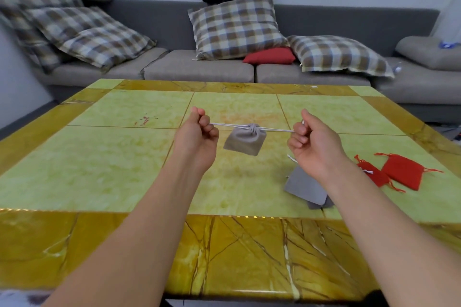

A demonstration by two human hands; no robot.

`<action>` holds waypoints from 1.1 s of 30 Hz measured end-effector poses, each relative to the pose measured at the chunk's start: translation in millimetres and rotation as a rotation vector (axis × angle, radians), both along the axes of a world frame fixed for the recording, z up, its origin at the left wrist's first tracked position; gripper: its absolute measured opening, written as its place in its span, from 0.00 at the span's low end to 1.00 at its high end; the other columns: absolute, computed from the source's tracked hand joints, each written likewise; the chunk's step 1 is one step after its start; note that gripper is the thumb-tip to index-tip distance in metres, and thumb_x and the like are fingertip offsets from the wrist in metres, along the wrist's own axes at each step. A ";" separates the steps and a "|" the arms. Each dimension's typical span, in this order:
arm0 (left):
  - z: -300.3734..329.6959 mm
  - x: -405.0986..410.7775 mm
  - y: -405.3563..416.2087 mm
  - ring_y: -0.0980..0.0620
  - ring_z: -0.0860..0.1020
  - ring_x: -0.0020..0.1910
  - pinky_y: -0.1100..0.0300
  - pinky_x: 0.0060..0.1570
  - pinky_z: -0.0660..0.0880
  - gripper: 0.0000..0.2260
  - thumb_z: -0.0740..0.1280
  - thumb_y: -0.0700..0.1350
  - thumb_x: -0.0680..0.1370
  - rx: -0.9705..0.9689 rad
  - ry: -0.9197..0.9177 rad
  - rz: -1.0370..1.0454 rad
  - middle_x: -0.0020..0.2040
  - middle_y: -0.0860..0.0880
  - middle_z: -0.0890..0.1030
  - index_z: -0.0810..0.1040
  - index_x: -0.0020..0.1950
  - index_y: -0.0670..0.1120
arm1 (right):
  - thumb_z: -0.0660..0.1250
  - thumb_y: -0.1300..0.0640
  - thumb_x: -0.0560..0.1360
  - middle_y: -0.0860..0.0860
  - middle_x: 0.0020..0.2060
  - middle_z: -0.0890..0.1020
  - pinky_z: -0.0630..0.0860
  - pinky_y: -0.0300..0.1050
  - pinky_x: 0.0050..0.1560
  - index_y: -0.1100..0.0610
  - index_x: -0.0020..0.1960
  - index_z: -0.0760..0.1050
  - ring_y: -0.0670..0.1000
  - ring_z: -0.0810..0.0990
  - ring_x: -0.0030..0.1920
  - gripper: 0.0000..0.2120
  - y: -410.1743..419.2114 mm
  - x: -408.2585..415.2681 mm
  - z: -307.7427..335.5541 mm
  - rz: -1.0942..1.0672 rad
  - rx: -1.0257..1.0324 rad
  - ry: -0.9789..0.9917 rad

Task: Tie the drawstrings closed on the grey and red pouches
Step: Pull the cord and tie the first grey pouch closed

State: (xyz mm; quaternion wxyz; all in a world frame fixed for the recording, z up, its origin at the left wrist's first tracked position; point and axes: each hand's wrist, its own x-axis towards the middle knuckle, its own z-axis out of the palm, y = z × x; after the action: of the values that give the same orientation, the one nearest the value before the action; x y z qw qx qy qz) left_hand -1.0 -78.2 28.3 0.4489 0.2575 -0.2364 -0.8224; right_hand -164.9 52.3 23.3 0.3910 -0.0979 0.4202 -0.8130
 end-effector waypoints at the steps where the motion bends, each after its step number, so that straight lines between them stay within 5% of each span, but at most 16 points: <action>1: 1.9 1.1 -1.2 0.57 0.63 0.23 0.67 0.24 0.63 0.14 0.57 0.49 0.85 -0.038 0.003 0.001 0.25 0.54 0.67 0.72 0.41 0.47 | 0.64 0.56 0.81 0.49 0.25 0.66 0.59 0.38 0.26 0.54 0.36 0.64 0.46 0.60 0.25 0.16 0.0 2.6 -0.2 0.034 0.008 0.044; 6: 3.8 3.6 12.3 0.58 0.67 0.29 0.66 0.30 0.65 0.16 0.61 0.55 0.82 -0.356 -0.241 -0.073 0.37 0.53 0.82 0.81 0.45 0.47 | 0.69 0.52 0.77 0.50 0.30 0.72 0.64 0.39 0.30 0.55 0.38 0.71 0.46 0.66 0.28 0.13 -2.1 19.9 4.9 0.221 0.048 0.214; 9: 3.1 -1.3 27.0 0.59 0.69 0.29 0.69 0.31 0.68 0.17 0.62 0.55 0.82 -0.660 -0.556 -0.035 0.32 0.53 0.79 0.81 0.40 0.47 | 0.68 0.62 0.77 0.53 0.35 0.80 0.70 0.37 0.31 0.59 0.46 0.77 0.47 0.72 0.31 0.02 -3.9 30.0 5.1 0.223 0.043 0.336; 12: -0.8 -5.1 32.4 0.60 0.68 0.28 0.71 0.33 0.68 0.19 0.60 0.53 0.83 -0.806 -0.662 0.041 0.27 0.55 0.71 0.77 0.37 0.45 | 0.67 0.64 0.78 0.55 0.43 0.86 0.70 0.37 0.32 0.59 0.56 0.76 0.46 0.73 0.33 0.08 -2.2 34.8 5.0 0.223 0.091 0.509; 15: -1.9 -5.8 31.4 0.55 0.67 0.34 0.65 0.37 0.68 0.17 0.56 0.48 0.85 -0.806 -0.672 -0.038 0.31 0.54 0.69 0.74 0.39 0.45 | 0.68 0.62 0.78 0.55 0.48 0.87 0.70 0.37 0.33 0.56 0.61 0.76 0.46 0.73 0.34 0.13 -0.7 34.6 3.5 0.202 0.134 0.595; 18: 1.1 -3.5 31.2 0.53 0.70 0.34 0.62 0.39 0.71 0.14 0.56 0.43 0.84 -0.770 -0.614 -0.155 0.31 0.53 0.69 0.76 0.42 0.44 | 0.70 0.59 0.76 0.53 0.48 0.86 0.69 0.38 0.35 0.58 0.55 0.81 0.46 0.73 0.37 0.08 -1.4 35.2 2.8 0.151 0.118 0.566; 25: 3.2 3.9 33.0 0.54 0.74 0.29 0.62 0.33 0.73 0.07 0.71 0.44 0.78 -0.765 -0.541 -0.259 0.31 0.49 0.75 0.86 0.47 0.41 | 0.75 0.51 0.66 0.47 0.55 0.84 0.72 0.42 0.50 0.52 0.43 0.85 0.44 0.81 0.56 0.08 4.2 39.1 18.3 0.106 0.034 0.672; 29: 3.9 4.2 36.9 0.53 0.72 0.28 0.62 0.32 0.71 0.08 0.69 0.43 0.79 -0.786 -0.539 -0.356 0.30 0.48 0.74 0.85 0.44 0.41 | 0.73 0.62 0.72 0.51 0.51 0.86 0.76 0.34 0.43 0.61 0.46 0.84 0.44 0.84 0.48 0.04 6.4 39.7 19.7 0.136 0.040 0.858; 33: 5.6 0.3 43.9 0.53 0.67 0.28 0.64 0.28 0.68 0.13 0.64 0.42 0.82 -0.707 -0.477 -0.499 0.30 0.50 0.70 0.81 0.38 0.45 | 0.74 0.59 0.72 0.53 0.40 0.87 0.77 0.40 0.41 0.56 0.47 0.85 0.47 0.82 0.40 0.04 5.5 36.6 13.3 0.136 0.121 0.857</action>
State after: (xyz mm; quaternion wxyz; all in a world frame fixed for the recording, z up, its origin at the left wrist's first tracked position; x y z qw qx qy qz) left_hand -0.7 -34.3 34.0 0.2318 0.2059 -0.6516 -0.6923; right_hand -128.3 57.8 36.6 0.2390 -0.4308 0.5839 -0.6452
